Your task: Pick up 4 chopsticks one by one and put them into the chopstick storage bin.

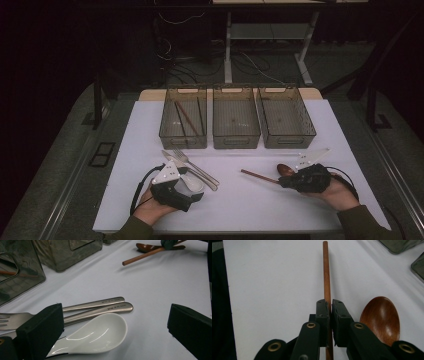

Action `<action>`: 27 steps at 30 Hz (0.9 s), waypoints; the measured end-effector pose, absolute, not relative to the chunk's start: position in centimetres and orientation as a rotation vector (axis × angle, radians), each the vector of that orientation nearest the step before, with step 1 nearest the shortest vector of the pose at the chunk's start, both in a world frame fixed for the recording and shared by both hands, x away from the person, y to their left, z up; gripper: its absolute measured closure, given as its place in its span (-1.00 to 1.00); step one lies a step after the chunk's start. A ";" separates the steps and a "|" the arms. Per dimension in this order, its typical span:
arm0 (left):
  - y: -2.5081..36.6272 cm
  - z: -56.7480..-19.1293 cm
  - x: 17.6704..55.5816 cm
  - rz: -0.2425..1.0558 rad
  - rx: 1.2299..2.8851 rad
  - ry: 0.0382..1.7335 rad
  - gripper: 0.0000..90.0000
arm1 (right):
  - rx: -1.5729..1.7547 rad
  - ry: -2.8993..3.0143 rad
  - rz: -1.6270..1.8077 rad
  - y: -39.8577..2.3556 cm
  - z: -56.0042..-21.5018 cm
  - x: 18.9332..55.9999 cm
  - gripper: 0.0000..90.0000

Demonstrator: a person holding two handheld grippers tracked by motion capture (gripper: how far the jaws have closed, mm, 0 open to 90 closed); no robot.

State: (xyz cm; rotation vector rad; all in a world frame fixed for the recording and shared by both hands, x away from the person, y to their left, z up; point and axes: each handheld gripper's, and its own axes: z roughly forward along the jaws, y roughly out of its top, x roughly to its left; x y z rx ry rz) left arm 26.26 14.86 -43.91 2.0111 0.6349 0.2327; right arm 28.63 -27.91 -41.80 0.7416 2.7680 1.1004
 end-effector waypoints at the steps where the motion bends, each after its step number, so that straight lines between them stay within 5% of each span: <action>1: 14.9 -43.9 26.3 0.233 2.011 0.635 -1.00 | 0.742 2.764 1.105 -27.9 -41.7 28.7 0.85; 27: 14.6 -43.8 26.2 0.230 2.016 0.625 -1.00 | 0.782 2.653 1.203 -24.4 -39.5 30.4 0.85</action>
